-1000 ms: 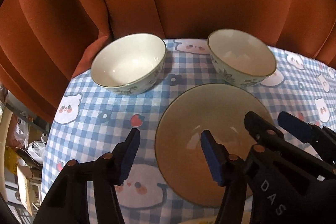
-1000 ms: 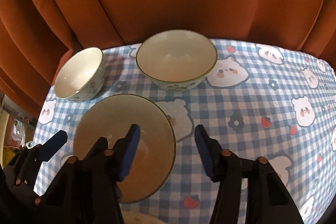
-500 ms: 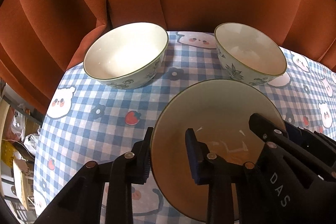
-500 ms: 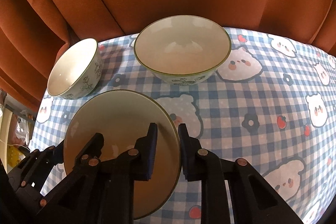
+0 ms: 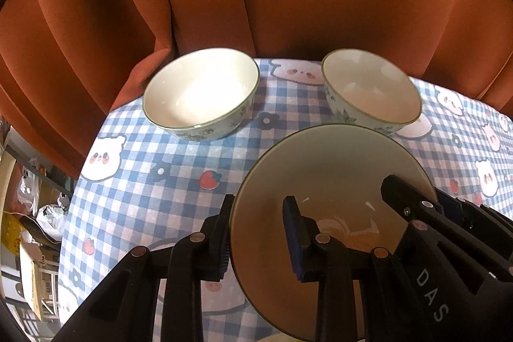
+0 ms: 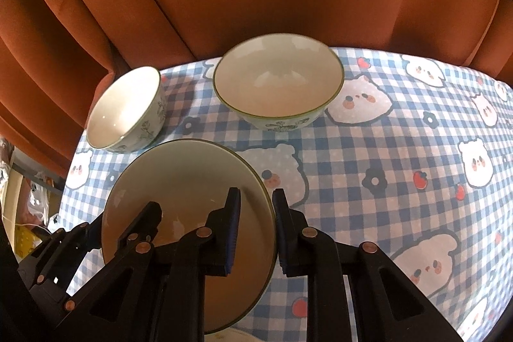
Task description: Organize plates and bowls
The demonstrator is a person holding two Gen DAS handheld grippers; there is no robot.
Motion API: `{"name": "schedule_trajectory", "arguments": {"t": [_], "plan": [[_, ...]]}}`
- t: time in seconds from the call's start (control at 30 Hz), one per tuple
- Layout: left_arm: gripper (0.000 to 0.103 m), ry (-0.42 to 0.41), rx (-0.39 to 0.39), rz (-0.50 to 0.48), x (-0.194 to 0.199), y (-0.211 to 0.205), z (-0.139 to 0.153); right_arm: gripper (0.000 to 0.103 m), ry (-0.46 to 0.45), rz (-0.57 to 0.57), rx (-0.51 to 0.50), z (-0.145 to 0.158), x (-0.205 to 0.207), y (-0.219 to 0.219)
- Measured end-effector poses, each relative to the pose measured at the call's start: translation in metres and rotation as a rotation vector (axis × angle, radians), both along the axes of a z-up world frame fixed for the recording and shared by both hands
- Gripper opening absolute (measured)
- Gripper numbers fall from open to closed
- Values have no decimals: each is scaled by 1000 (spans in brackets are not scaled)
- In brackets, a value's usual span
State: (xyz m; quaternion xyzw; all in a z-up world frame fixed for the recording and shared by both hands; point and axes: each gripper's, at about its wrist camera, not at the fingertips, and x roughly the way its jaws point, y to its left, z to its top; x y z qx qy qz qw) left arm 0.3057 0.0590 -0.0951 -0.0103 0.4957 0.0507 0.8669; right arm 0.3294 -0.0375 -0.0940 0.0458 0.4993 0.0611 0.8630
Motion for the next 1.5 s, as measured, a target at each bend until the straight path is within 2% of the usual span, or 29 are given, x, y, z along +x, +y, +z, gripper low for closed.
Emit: {"name": "schedule_trajectory", "arguments": {"t": [0.47,0.8,1.1,1.5], "plan": [[28,-107,-28,-82,-44,-13,60,24,-111,-73,-31,69,-60,-10],[28,-132,-43,-129,-83,-32,78,24,-143,-115,-56,92,-110,-29],[28,-117,-47,-149,-111,-60,76,24,-130,-113,-62,89,-139,-61],[28,-39,-28,-177,-137,-118,46,24,-55,-109,-61,54,-166,-121]]}}
